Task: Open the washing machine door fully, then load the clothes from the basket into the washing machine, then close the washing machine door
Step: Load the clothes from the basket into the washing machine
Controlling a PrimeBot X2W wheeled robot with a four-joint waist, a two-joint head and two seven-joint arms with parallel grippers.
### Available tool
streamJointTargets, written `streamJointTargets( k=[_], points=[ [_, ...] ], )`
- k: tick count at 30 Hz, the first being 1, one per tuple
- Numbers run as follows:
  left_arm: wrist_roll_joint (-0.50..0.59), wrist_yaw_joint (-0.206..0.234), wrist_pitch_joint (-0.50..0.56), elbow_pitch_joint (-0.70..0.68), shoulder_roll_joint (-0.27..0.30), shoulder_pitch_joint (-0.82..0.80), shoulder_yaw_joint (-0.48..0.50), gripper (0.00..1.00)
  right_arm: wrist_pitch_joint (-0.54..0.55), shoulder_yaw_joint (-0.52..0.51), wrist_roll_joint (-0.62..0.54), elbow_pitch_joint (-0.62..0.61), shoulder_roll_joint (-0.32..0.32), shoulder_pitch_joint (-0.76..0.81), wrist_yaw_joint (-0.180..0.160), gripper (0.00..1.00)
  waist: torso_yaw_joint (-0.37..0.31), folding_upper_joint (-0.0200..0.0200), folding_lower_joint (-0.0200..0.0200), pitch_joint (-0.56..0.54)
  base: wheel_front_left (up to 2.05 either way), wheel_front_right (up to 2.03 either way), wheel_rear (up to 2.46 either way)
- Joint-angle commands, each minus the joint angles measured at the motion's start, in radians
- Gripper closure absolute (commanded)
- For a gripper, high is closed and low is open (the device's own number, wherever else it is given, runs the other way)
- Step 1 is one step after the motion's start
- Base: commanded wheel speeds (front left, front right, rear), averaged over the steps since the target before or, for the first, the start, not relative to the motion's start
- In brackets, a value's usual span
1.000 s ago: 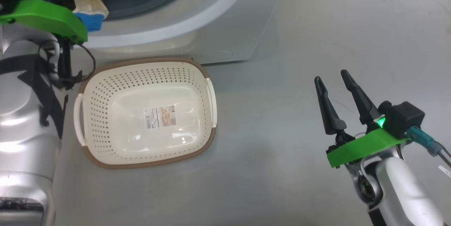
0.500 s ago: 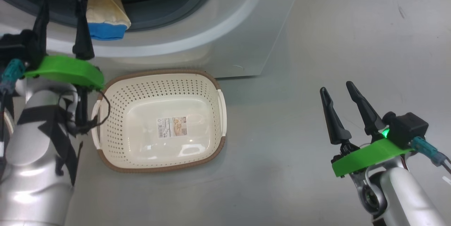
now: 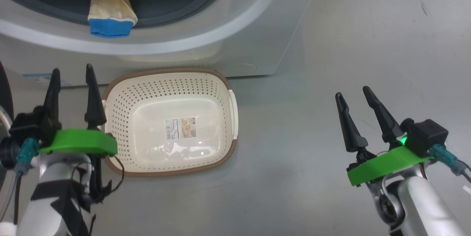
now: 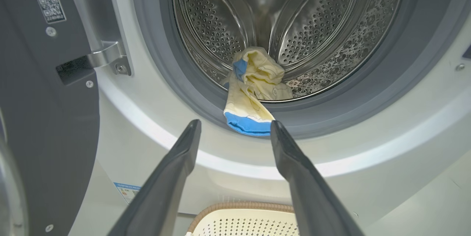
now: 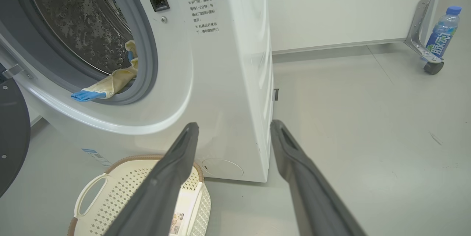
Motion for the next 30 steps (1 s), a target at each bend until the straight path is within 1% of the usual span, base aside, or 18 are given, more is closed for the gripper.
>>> streamJointTargets(
  k=[1,7,14,22,30],
  points=[
    [0.004,0.009,-0.003,-0.054,0.033,0.035,0.041,0.0,-0.01,0.019,-0.005,-0.032,-0.013,-0.003,0.0,0.0,0.0,-0.0001,0.0001,0.001,0.0,0.0,0.0],
    [0.002,0.039,-0.003,-0.144,0.041,0.153,0.069,0.0,-0.01,0.018,-0.007,-0.034,-0.015,-0.004,0.0,0.0,0.002,-0.0001,0.0001,0.007,0.0,0.0,0.0],
    [-0.01,0.065,0.013,-0.213,0.041,0.22,0.08,0.0,-0.01,0.026,-0.003,-0.029,-0.017,-0.006,0.0,0.0,-0.001,-0.0001,0.0001,0.003,0.0,0.0,0.0],
    [-0.007,0.076,0.031,-0.251,0.052,0.226,0.076,0.0,-0.01,0.03,-0.002,-0.029,-0.02,-0.011,0.0,0.0,-0.009,-0.0001,0.0001,0.011,0.0,0.0,0.0],
    [-0.01,0.074,0.037,-0.242,0.053,0.195,0.064,0.0,-0.01,0.033,0.0,-0.029,-0.021,-0.016,0.0,0.0,-0.015,-0.0001,0.0001,0.021,0.0,0.0,0.0]
  ],
)
